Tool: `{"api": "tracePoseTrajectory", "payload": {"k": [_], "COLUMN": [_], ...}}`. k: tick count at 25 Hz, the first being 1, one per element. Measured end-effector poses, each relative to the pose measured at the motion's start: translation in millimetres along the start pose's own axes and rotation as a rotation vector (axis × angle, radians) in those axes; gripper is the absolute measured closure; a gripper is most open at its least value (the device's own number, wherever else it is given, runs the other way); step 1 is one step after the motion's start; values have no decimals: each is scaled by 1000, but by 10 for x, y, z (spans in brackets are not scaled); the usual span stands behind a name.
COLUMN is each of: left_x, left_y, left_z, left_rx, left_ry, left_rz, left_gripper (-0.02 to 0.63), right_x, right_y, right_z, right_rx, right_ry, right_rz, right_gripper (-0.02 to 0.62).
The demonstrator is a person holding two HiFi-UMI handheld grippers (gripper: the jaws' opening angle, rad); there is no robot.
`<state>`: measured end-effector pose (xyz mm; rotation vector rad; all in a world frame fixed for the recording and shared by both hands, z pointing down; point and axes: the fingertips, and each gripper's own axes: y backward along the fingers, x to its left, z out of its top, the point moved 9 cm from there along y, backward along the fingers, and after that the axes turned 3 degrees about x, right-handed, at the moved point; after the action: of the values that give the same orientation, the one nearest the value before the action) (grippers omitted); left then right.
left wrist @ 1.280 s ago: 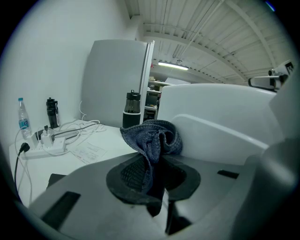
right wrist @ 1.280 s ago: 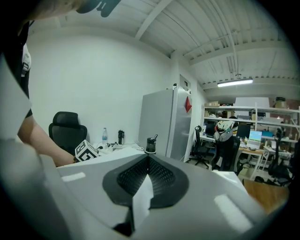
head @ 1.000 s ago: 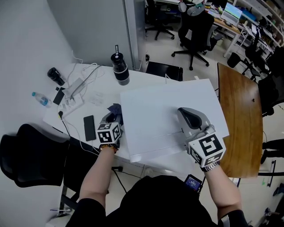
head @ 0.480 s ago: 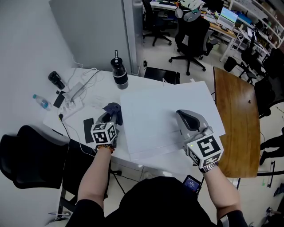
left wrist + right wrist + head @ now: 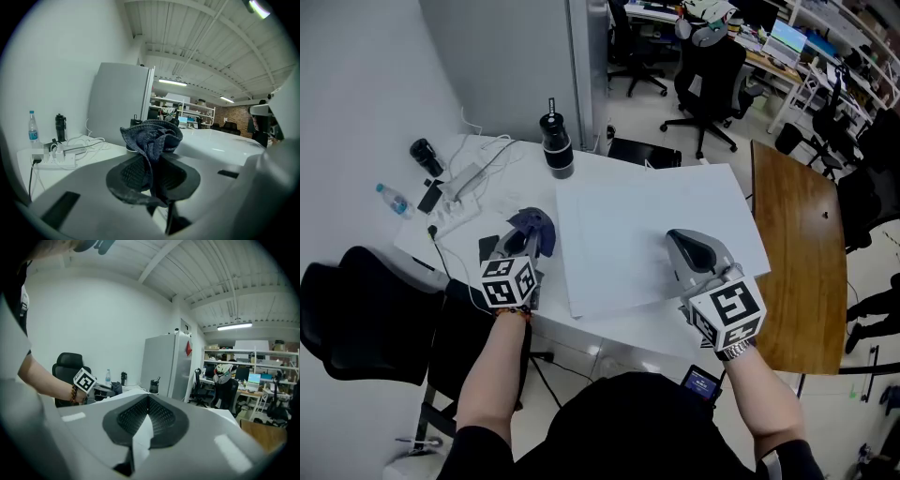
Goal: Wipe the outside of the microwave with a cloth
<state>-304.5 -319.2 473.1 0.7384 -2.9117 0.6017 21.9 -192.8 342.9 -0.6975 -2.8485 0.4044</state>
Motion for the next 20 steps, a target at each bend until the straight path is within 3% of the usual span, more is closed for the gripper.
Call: {"api": "tracePoseTrajectory", "payload": {"k": [9, 20], "left_x": [-385, -1333], "left_y": [791, 1641], "left_z": [280, 323], "left_rx": [-117, -196], "left_ry": [-29, -97], "left_rz": [66, 150], "left_gripper": [543, 543], "right_x": [-2, -117], "right_y": [433, 1188], "right_z": [-69, -244], "right_rx": [-25, -64], "right_ry": [3, 14], "right_rz": [53, 136], "right_gripper": [595, 595]}}
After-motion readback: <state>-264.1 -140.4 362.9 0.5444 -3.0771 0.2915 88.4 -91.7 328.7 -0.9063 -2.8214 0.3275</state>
